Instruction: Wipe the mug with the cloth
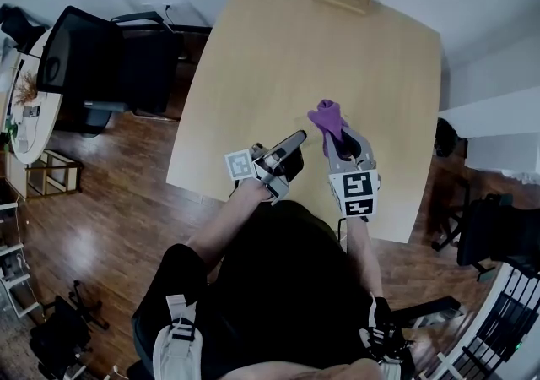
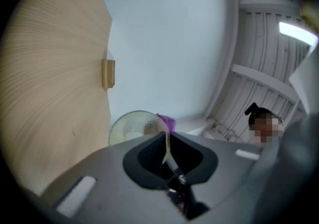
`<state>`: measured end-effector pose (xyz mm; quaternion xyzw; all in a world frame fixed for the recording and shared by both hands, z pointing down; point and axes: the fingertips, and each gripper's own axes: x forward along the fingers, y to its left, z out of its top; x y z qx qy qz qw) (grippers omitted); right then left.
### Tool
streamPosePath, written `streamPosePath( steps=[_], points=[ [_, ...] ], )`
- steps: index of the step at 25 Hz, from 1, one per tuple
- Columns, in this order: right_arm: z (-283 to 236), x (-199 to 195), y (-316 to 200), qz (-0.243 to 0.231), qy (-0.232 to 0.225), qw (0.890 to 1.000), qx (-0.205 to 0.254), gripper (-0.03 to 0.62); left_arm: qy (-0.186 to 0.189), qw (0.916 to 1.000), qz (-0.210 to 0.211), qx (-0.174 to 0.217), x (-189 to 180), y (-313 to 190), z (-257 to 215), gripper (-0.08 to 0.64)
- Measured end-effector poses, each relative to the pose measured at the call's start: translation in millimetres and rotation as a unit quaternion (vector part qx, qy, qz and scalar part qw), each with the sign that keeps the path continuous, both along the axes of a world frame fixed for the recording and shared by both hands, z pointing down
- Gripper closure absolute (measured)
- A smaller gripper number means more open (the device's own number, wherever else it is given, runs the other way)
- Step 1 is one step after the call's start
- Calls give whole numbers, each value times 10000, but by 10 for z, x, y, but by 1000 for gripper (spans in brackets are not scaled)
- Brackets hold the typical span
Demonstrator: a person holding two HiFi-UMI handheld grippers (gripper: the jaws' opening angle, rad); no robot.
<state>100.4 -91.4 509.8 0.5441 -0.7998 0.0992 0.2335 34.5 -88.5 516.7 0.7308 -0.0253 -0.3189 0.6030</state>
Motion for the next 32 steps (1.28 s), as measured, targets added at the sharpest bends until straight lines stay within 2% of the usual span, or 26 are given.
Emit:
streamPosePath(
  steps=[2,4,6,8,10,12,14,17,20,22,23,25,27,28,29,30,32],
  points=[
    [249,449,-83,486,-37,9986,-221,528,102,9999,-40,-48,-34,-14,9,512],
    [411,831,-104,942,-290,9943,-398,526,315,9991,-133,-241,-81,-58,16,525],
    [243,897,-50,1070,-723,9915,-164,526,465,9977,-253,-429,-127,-109,18,521],
    [-131,577,2,685,-1176,9900,384,526,591,9959,-394,-556,-177,-171,17,523],
    [-432,23,85,-76,-1274,9879,884,526,721,9941,-497,-639,-192,-215,-8,523],
    [-504,-503,185,-828,-807,9875,1068,526,837,9928,-537,-666,-172,-223,-63,523],
    [-424,-715,215,-1053,-378,9884,1026,528,960,9919,-548,-632,-150,-211,-137,523],
    [-410,-492,150,-694,-584,9899,1088,528,956,9927,-509,-537,-135,-176,-174,524],
    [-227,68,-21,-63,-751,9928,933,528,860,9939,-463,-512,-160,-178,-133,520],
    [-8,464,-142,378,-1263,9896,578,526,803,9946,-409,-511,-178,-186,-103,517],
    [32,606,-180,510,-1756,9822,432,526,795,9949,-356,-506,-183,-182,-98,519],
    [-89,739,-212,444,-2956,9536,351,526,827,9954,-198,-442,-178,-147,-130,526],
    [-319,748,-217,26,-4167,9082,389,526,839,9960,-17,-305,-149,-99,-184,523],
    [-403,730,-217,-241,-4632,8850,394,526,846,9961,65,-236,-129,-79,-209,524],
    [-445,697,-213,-507,-4908,8690,358,526,867,9960,145,-171,-103,-61,-234,525],
    [-439,650,-203,-738,-4996,8627,270,527,895,9957,232,-102,-68,-41,-264,523],
    [-315,538,-188,-972,-4910,8657,2,526,927,9948,416,45,-12,8,-338,518]
  ],
)
